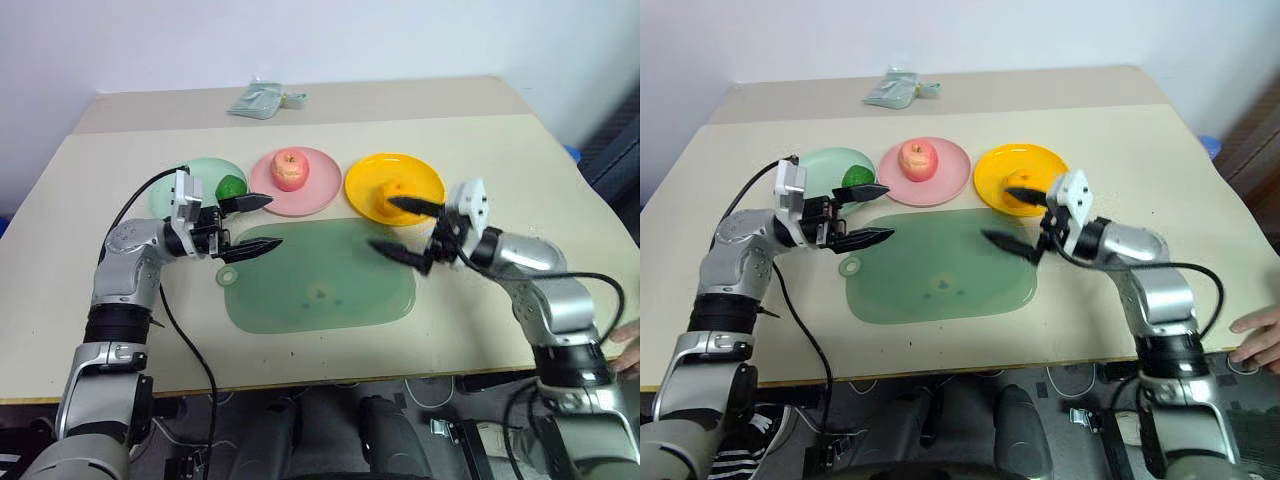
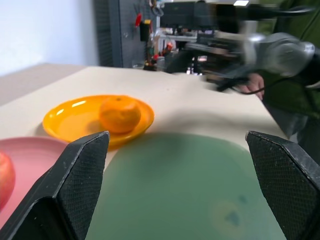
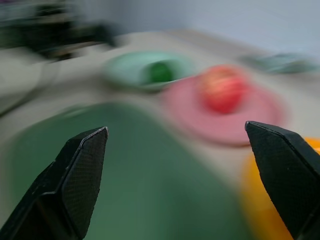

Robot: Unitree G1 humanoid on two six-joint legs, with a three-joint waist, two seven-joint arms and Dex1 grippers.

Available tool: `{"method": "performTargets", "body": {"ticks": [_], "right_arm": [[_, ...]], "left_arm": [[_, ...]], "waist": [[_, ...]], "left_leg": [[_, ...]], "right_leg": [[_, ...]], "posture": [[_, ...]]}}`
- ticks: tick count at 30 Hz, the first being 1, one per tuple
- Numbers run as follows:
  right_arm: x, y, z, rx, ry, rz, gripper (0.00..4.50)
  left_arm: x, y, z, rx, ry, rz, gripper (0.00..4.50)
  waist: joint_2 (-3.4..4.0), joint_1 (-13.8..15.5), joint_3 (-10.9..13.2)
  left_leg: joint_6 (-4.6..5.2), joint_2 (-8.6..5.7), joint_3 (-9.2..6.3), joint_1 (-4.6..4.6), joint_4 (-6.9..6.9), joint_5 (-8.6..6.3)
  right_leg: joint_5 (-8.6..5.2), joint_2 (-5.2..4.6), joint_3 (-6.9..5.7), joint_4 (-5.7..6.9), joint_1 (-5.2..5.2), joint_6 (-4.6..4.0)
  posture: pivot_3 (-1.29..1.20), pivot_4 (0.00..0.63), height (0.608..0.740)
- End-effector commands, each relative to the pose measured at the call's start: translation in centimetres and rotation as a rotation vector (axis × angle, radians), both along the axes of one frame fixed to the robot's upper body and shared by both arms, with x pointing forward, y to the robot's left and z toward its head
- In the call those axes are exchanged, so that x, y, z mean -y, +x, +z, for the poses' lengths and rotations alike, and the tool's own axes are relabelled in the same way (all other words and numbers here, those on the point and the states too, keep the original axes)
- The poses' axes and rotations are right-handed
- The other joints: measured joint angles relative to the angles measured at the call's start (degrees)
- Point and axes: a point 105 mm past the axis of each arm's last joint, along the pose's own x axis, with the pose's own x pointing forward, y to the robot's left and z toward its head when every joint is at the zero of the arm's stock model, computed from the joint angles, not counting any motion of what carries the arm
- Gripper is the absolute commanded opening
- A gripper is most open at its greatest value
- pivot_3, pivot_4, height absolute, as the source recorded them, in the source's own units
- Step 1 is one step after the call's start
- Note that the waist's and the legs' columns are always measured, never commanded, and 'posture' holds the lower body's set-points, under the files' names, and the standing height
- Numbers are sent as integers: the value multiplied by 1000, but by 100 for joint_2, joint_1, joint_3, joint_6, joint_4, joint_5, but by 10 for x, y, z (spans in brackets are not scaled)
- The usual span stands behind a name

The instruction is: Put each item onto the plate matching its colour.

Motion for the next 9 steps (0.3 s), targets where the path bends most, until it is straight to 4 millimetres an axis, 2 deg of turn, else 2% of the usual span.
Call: {"method": "performTargets", "body": {"ticks": [1, 5, 9], "right_arm": [[-6, -18, 14, 39, 0, 78, 4491], [-1, -21, 6, 70, -50, 35, 4491], [4, -22, 5, 100, -52, -3, 4491]], "left_arm": [[-9, 0, 9, 32, 4, 8, 4500], [-12, 0, 8, 31, 10, 17, 4500], [-4, 1, 10, 29, -5, 2, 4500]], "waist": [[0, -9, 0], [-1, 24, 0], [-1, 56, 0]], "left_leg": [[0, 1, 1, 1, 0, 0], [0, 2, 0, -1, -2, -1], [0, 0, 2, -1, 0, -1]], "right_leg": [[0, 0, 0, 0, 0, 0], [-1, 0, 0, -4, 0, -1], [-1, -4, 0, -4, 1, -1]], "posture": [[0, 150, 740], [0, 150, 740], [0, 150, 740]]}}
